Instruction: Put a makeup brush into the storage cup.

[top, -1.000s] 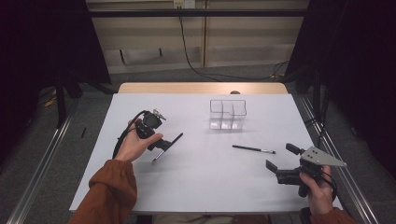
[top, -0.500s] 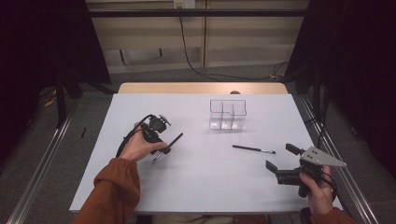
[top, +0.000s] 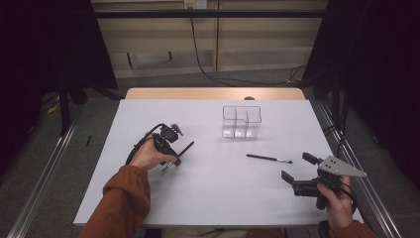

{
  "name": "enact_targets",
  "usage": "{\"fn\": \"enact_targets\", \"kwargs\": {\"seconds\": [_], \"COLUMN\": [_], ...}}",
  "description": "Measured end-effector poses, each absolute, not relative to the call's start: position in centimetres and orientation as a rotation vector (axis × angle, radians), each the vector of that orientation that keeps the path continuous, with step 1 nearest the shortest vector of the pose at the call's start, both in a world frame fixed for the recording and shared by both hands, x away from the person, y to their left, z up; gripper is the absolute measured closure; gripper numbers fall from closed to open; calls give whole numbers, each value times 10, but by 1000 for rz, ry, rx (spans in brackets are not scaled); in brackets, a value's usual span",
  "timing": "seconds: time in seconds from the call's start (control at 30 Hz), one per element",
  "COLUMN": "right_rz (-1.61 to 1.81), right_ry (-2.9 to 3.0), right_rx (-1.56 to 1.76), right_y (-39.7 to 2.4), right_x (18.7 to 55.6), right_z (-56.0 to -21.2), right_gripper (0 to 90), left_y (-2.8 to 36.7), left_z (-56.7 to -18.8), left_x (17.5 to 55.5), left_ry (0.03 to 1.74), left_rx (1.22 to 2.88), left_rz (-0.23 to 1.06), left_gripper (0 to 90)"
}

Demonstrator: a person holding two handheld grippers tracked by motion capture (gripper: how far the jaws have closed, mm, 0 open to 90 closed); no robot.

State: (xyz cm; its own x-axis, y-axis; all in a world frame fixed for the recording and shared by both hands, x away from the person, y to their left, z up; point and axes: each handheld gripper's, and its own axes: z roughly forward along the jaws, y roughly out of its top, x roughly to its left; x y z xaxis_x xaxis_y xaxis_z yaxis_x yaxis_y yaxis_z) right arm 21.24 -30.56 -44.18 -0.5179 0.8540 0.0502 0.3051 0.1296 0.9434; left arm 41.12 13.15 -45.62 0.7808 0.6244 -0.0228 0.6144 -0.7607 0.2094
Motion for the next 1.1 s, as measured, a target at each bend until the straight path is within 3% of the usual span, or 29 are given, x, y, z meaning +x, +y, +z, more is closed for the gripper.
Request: {"fn": "enact_targets", "kwargs": {"seconds": [0.33, 0.5, 1.1], "right_rz": [1389, 1391, 1389], "right_ry": [1898, 1898, 1898], "right_rx": [1114, 1113, 1116], "right_y": [-306, -306, -306], "right_x": [212, 212, 212], "right_z": [-442, -442, -442], "right_gripper": [0, 0, 0], "left_y": [126, 129, 130], "left_z": [-454, -451, -447], "left_x": [416, 418, 417], "left_ry": [1003, 1005, 1003], "left_rx": [2814, 2807, 2812], "left_rz": [39, 29, 3], "left_gripper": [209, 398, 760]}}
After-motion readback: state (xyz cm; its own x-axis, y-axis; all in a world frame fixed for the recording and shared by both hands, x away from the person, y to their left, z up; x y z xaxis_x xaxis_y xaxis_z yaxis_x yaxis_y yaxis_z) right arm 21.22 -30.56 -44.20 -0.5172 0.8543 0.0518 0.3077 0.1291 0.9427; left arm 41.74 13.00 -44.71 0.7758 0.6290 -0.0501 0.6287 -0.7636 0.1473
